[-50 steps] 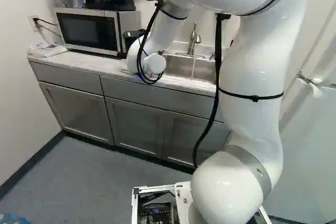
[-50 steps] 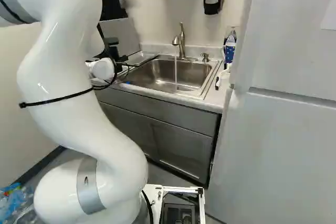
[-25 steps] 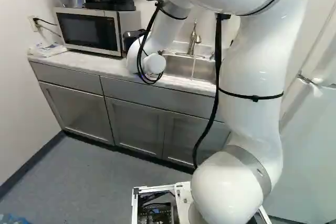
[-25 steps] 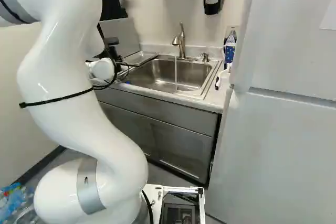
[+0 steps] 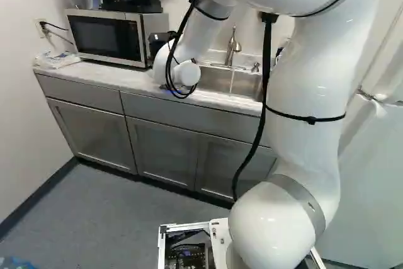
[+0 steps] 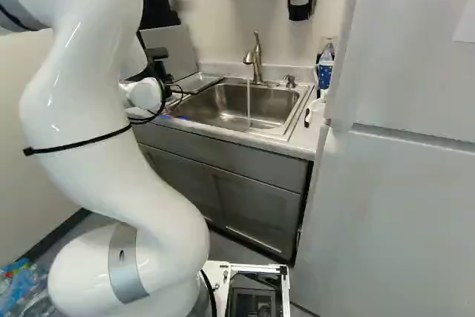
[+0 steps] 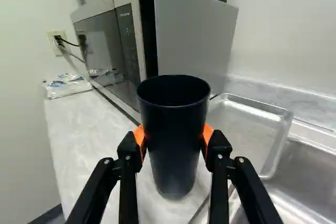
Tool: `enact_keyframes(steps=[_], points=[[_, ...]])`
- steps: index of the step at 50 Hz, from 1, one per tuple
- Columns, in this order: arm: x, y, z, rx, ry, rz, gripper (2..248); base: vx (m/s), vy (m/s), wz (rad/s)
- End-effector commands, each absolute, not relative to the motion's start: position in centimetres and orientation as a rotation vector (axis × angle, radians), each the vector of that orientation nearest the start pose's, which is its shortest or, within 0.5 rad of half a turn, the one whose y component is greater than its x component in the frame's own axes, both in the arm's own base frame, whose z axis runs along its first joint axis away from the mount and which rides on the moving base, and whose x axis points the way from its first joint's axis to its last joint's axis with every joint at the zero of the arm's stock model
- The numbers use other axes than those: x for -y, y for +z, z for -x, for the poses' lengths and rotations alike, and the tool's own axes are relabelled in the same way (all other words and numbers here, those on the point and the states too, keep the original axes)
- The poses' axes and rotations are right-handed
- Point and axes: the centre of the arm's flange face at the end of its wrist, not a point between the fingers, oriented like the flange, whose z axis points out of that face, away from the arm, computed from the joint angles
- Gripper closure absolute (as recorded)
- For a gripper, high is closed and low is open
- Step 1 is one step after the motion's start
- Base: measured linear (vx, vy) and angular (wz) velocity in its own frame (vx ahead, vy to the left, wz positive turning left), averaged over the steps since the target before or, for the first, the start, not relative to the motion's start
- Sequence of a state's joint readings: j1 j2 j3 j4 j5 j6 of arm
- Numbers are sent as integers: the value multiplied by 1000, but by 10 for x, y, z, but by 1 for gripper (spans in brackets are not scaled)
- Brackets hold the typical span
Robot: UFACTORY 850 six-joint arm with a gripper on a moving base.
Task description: Rinse the cup and place it in the tray
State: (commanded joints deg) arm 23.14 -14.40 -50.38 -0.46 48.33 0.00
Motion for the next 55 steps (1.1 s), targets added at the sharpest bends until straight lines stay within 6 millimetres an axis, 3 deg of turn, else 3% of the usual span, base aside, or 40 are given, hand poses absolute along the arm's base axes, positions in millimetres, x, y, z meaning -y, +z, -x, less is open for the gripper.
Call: enact_keyframes(steps=[31,55], points=[[-171,509,-506,359,-1978,2119,127,0,0,0],[-133,509,-502,293,-2010,2160,127,0,0,0]])
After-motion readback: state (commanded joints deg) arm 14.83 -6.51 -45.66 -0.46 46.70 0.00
